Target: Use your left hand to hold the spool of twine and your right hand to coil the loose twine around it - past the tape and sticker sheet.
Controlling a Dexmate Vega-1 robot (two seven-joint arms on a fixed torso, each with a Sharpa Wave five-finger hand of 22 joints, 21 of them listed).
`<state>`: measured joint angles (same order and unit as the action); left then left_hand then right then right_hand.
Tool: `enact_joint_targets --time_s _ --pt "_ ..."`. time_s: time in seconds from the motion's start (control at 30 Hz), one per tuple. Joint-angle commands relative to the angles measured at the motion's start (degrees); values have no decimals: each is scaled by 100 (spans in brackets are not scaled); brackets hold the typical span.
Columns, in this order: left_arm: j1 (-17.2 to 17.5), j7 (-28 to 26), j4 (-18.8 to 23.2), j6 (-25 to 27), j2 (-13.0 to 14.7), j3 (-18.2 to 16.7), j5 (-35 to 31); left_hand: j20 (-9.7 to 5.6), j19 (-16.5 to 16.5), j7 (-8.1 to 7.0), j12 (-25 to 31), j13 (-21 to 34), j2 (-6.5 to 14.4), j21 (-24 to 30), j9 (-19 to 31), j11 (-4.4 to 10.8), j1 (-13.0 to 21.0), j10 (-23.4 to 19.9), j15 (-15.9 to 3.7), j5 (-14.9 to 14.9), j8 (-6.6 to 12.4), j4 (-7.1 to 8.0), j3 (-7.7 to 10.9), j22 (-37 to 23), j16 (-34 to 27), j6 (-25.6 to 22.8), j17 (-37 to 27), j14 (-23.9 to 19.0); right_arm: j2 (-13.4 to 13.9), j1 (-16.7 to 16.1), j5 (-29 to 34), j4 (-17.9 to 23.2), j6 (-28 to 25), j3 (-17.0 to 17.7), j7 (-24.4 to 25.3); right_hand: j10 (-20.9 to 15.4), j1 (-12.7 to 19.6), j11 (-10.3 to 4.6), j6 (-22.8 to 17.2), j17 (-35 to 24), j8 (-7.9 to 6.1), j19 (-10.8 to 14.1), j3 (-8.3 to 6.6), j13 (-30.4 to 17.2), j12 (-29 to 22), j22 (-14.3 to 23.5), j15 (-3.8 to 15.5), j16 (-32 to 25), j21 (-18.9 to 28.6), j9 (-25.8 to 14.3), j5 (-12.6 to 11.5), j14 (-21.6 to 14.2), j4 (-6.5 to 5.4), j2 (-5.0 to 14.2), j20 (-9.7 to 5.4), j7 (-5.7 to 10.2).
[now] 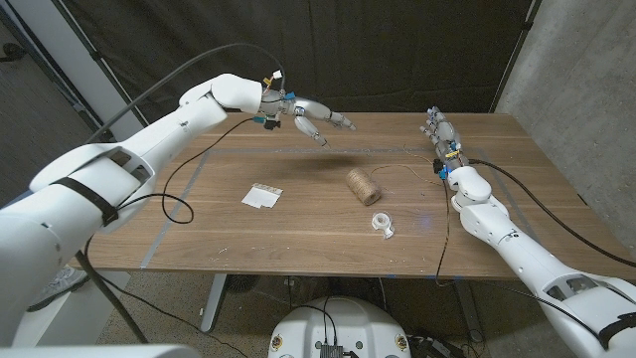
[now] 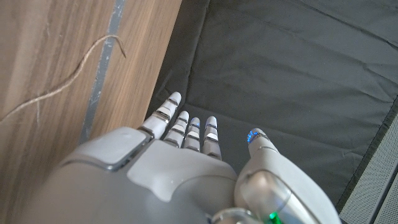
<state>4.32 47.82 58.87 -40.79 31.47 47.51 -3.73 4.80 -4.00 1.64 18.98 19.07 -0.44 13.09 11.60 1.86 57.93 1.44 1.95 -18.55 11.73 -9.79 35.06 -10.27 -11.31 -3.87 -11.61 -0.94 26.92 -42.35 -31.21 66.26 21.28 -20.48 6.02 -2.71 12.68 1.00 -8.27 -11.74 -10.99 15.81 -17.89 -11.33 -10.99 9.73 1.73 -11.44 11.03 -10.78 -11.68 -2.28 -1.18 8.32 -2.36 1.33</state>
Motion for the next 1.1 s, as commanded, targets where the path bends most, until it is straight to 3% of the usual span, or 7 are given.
enact_joint_targets --time_s 0.03,0.5,1.1 --pt "65 118 305 51 12 105 -144 -8 -30 -6 43 34 -50 -13 28 -4 19 46 22 53 -18 23 -45 -28 -24 34 -22 24 85 -56 27 37 -136 24 79 31 5 1 31 3 20 -36 -48 -12 -10 20 15 7 2 -27 19 61 6 -52 5 7" --pt "-120 279 -306 -277 -280 336 -250 6 10 22 78 74 -42 -45 35 -61 45 123 78 170 -49 39 -132 -34 -4 137 -46 105 67 -24 119 -159 3 40 180 78 2 19 96 0 29 -42 -69 -13 -4 20 16 5 4 -27 25 75 13 -52 4 17" --pt "-828 124 -2399 -1264 -1311 874 -403 45 113 90 6 112 -25 -96 38 -211 141 504 215 325 -80 39 -232 -43 66 343 -35 386 82 -24 150 -364 114 68 214 119 -10 42 156 -4 32 -58 -82 -14 -3 22 -10 11 4 -27 32 117 18 -62 30 32"
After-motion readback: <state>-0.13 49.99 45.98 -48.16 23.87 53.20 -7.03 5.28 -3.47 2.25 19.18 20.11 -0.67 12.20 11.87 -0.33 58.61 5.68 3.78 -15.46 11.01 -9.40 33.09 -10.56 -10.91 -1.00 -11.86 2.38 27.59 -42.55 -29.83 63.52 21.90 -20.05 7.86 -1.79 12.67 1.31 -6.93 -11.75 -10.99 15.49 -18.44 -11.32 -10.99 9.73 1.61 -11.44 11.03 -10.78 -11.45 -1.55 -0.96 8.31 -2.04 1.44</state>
